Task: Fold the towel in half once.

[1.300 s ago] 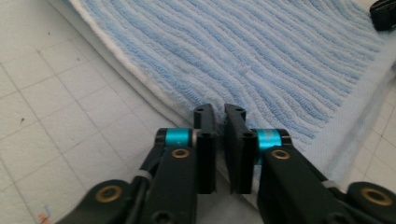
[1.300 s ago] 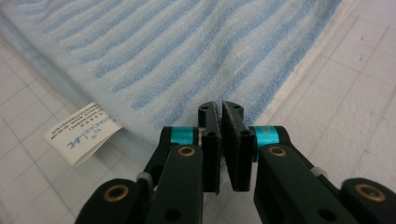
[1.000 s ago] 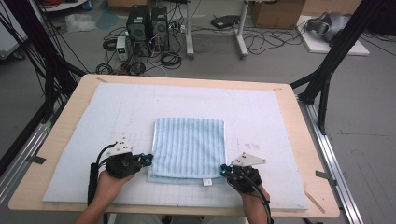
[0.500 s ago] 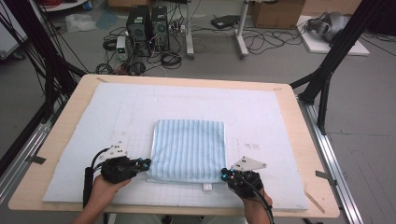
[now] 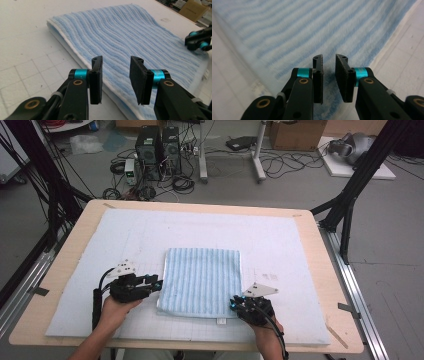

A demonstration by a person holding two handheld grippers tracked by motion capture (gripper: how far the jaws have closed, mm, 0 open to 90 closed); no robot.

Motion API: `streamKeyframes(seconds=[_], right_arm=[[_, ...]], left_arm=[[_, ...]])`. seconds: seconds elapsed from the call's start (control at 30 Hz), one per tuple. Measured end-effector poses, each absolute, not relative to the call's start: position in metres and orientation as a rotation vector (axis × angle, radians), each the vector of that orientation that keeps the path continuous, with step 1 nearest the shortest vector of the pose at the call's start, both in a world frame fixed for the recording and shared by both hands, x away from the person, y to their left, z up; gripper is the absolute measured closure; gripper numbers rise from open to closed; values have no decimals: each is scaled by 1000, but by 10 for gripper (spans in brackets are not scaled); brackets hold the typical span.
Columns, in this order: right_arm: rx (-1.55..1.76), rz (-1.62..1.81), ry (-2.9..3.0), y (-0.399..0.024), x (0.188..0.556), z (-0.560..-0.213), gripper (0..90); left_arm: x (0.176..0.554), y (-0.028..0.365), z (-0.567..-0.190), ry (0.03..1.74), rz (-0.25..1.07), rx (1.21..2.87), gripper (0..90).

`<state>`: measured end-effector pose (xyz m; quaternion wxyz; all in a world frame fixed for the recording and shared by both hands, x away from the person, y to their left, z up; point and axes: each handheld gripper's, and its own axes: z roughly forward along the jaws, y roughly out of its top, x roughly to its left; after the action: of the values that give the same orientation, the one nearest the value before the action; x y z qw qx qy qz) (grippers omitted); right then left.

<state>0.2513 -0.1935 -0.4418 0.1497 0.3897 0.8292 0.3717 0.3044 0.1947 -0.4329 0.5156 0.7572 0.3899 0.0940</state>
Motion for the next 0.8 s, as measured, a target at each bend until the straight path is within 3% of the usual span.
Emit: streamKeyframes(seconds=[0.33,0.47,0.8], right_arm=[[1159,1220,2264,-203,281,-426,738],[1169,1175,2210,-205,310,-424,756],[1179,1153,2230,-190,388,-427,736]], left_arm=[[349,188,-436,979,272,1801,583],[367,183,-430,968,330,1822,638],[417,161,-436,1009,330,1888,776]])
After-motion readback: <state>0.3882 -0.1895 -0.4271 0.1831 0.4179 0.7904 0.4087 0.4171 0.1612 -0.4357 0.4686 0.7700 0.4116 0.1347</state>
